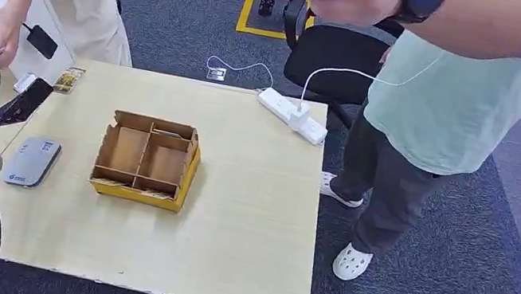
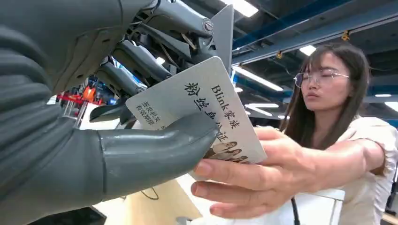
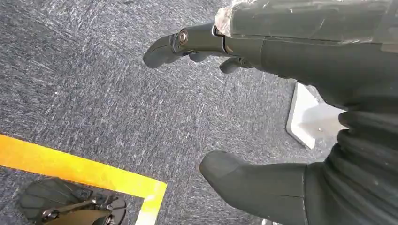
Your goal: Pass the card to the sensor for recognition and then transmit it.
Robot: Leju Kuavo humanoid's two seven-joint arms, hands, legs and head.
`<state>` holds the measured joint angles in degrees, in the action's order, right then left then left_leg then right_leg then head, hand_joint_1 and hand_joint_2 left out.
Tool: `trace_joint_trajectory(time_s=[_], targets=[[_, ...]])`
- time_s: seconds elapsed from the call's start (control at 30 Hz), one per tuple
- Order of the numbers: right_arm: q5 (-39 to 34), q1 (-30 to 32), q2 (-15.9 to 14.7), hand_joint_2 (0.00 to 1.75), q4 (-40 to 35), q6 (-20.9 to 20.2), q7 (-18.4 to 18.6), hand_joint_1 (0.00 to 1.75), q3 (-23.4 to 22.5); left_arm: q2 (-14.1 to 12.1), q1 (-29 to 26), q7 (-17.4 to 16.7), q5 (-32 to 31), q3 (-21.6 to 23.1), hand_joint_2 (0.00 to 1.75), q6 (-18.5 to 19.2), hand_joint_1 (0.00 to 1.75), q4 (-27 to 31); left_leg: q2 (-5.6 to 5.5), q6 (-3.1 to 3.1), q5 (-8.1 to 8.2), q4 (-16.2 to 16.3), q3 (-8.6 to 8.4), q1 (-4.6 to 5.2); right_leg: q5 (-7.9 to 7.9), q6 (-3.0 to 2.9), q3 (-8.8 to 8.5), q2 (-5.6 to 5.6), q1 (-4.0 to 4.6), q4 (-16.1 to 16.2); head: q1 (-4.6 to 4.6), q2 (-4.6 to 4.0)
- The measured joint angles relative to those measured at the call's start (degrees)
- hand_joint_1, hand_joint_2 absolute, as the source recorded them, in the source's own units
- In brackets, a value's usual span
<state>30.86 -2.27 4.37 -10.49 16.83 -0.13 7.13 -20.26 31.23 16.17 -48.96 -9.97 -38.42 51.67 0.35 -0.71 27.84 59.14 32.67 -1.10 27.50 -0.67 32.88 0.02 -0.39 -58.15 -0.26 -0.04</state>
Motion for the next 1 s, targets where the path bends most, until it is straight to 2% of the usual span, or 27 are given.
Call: trace_joint_trajectory(time_s=[0.1,0.13,0.33,0.4,0.47,0.53,1.0], targets=[[0.0,0.0,0.04,1.75,0.0,0.0,0.0,0.0,0.0,0.66,0.25,0.66,0.02,-0.07,1.75,0.0,1.75,0.0,0.01,0.0,0.0,0.0,0.0,0.0,0.0,0.0,0.0,0.02,0.0,0.0,0.02,0.0],[0.02,0.0,0.04,1.75,0.0,0.02,0.0,0.0,0.0,0.81,0.35,0.74,0.75,-0.07,1.75,0.0,0.0,0.0,0.02,0.0,0.0,0.0,0.0,0.0,0.0,0.0,0.0,0.03,0.0,0.0,0.0,0.0],[0.04,0.0,0.04,1.75,0.0,0.02,-0.02,0.0,0.0,1.11,0.71,0.24,4.25,-0.07,1.75,1.15,0.0,0.0,0.03,0.0,0.0,0.0,0.0,0.0,0.0,0.0,0.03,0.04,0.0,0.0,0.0,0.0],[-0.04,0.03,0.04,1.75,0.0,0.02,-0.04,0.0,-0.11,1.16,0.95,-1.25,7.07,0.29,1.75,6.16,0.0,0.0,0.02,0.0,0.0,0.0,0.0,0.0,0.0,0.0,0.04,0.04,0.0,0.01,0.02,0.0],[-0.35,0.03,0.04,1.75,0.0,0.0,-0.13,0.0,-0.28,0.88,0.88,-2.14,11.49,1.42,1.75,14.95,0.0,0.11,0.01,0.0,0.0,0.0,0.01,0.0,0.0,0.0,0.03,0.03,0.0,0.0,-0.02,0.0],[-0.39,0.07,0.04,1.75,0.0,0.0,-0.22,0.0,-0.44,0.74,0.62,-2.49,13.05,2.84,1.75,17.94,0.0,0.57,0.02,0.0,0.0,0.0,0.02,0.0,-0.01,-0.01,0.03,0.04,0.0,0.0,0.0,0.0],[-0.39,0.29,0.04,1.75,0.0,0.0,-0.22,0.0,-0.74,0.2,0.54,-3.26,14.18,5.03,1.75,19.53,0.0,2.05,0.06,0.0,0.0,0.0,0.03,0.0,-0.05,0.01,0.05,0.07,0.0,0.01,0.02,0.0]])
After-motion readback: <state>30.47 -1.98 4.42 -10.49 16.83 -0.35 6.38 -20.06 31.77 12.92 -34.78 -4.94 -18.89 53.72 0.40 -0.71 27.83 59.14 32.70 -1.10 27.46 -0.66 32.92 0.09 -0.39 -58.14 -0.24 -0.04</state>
